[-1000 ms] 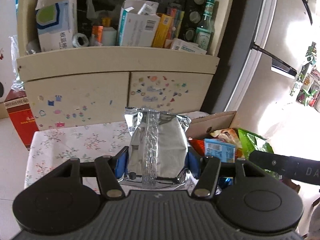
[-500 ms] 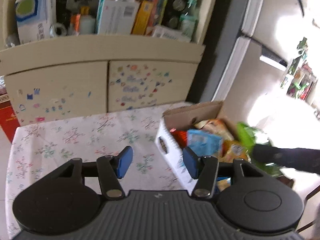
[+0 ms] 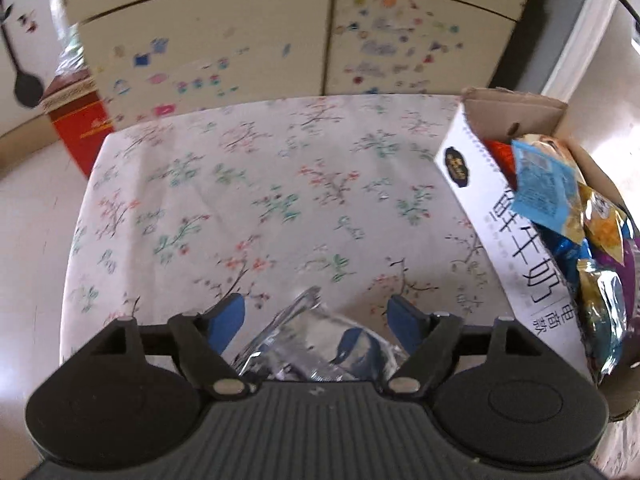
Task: Organize snacks
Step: 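Lift the silver bag with the left tool while the right tool carries the green bag toward the box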
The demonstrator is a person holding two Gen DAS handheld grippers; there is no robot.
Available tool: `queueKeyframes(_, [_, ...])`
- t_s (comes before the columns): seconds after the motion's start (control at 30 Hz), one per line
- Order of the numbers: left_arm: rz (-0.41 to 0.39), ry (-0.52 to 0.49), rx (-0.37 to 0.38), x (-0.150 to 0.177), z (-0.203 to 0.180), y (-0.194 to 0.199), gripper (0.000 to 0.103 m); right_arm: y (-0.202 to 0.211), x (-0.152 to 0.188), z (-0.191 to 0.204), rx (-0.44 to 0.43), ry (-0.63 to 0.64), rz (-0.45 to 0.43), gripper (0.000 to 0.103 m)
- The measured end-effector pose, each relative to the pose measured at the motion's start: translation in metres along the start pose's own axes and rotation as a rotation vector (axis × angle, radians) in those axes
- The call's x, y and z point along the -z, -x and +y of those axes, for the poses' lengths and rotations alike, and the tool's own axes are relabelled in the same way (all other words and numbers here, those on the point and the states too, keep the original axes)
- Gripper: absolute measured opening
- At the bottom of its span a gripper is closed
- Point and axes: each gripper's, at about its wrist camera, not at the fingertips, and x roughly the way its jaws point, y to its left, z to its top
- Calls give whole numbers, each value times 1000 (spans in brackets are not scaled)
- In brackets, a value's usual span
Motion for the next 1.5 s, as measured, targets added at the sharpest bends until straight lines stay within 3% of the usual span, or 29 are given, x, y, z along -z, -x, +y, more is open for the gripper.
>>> queueKeyframes(0.2, [54, 139, 4, 13, 6, -13, 88, 1, 0, 2, -13, 8, -3, 56])
queueKeyframes(0.43, [37, 93, -11, 16, -13, -24, 88, -1, 0, -4, -5, -8, 14, 56])
queueKeyframes(0.5, [32, 86, 5, 19, -16, -25, 79, 0, 0, -4, -7, -9, 12, 56])
queueKeyframes(0.73, [-37, 80, 47, 18, -17, -16, 63, 5, -2, -7, -13, -28, -2, 56])
queueKeyframes(0.77, [-54, 78, 52, 16, -17, -13, 55, 5, -2, -8, -12, -32, -3, 56])
queueKeyframes(0.8, [-73, 67, 52, 14, -17, -10, 39, 5, -2, -9, -11, -36, -4, 56])
queueKeyframes(0.9, [-90, 24, 81, 11, -21, -6, 31, 4, -2, -10, -12, -50, 0, 56])
queueKeyframes(1.0, [-39, 40, 74, 16, -23, -14, 36, 3, -1, -11, -14, -59, 8, 56])
queueKeyframes(1.03, [-27, 60, 59, 18, -21, -17, 43, 2, -2, -11, -14, -60, 9, 56])
queueKeyframes(1.07, [-22, 92, 59, 21, -17, -18, 60, 2, -2, -11, -15, -60, 9, 56])
queueKeyframes(1.1, [-20, 133, 71, 22, -13, -19, 68, 2, -2, -11, -15, -60, 8, 56])
queueKeyframes(1.17, [-22, 206, 109, 24, -6, -18, 69, 2, -2, -10, -20, -62, 6, 56])
queueKeyframes(1.3, [-54, 215, 102, 29, -13, -9, 78, 3, -2, -9, -32, -65, 5, 56])
queueKeyframes(1.5, [-82, 77, 66, 36, -37, -1, 79, 6, -3, -12, -44, -78, 5, 56])
